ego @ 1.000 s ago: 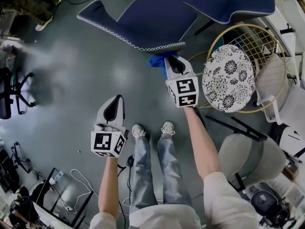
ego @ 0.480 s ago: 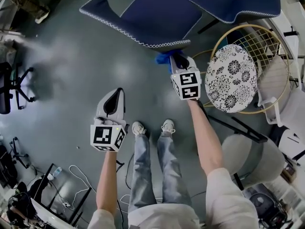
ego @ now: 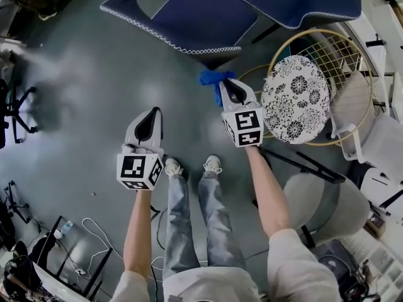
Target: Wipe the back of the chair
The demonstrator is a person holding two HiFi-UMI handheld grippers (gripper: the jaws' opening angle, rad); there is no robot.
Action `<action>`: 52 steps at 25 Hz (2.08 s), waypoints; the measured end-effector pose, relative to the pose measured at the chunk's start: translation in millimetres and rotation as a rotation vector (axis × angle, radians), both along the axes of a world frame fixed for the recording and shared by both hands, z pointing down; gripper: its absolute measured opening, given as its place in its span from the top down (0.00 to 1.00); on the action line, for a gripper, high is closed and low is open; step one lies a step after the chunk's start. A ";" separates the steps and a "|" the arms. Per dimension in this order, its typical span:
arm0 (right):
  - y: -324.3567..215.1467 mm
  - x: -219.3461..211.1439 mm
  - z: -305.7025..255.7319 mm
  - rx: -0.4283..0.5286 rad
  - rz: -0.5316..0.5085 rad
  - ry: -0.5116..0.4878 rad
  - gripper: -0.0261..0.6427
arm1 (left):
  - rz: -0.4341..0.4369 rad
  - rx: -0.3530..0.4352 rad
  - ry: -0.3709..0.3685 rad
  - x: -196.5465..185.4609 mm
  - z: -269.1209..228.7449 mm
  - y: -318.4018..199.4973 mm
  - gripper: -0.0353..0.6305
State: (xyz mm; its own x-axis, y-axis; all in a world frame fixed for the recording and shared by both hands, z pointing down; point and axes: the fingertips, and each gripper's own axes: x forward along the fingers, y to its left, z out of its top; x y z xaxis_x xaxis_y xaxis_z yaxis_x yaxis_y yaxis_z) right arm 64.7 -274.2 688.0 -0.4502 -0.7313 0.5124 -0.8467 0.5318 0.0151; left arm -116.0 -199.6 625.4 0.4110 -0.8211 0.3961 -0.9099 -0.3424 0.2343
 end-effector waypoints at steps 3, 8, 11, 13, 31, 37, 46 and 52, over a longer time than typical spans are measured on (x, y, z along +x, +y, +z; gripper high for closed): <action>15.3 8.0 -8.8 0.019 0.003 0.001 0.92 | 0.008 0.010 0.008 10.6 -0.6 1.6 0.95; 22.2 5.2 -37.5 0.077 -0.006 -0.006 0.92 | 0.021 0.017 0.008 19.3 -6.8 8.1 0.95; 16.4 -6.0 -68.3 0.140 -0.027 -0.018 0.92 | 0.023 0.024 0.005 20.7 -11.2 10.9 0.95; 10.7 -15.7 -91.8 0.183 -0.045 -0.037 0.92 | 0.026 0.030 0.001 20.2 -14.2 11.2 0.95; -37.3 -45.1 -129.7 0.266 -0.046 -0.053 0.92 | 0.021 0.010 0.019 22.7 -10.7 19.8 0.95; -41.2 -36.3 -108.6 0.232 -0.037 -0.054 0.92 | 0.023 0.005 0.014 25.6 -8.0 13.4 0.95; -42.4 -24.3 -81.2 0.198 -0.058 -0.021 0.92 | 0.036 -0.004 0.018 34.1 -0.5 6.7 0.95; -49.3 -6.4 -41.0 0.110 -0.024 0.001 0.92 | 0.040 -0.011 0.020 38.0 4.3 1.2 0.95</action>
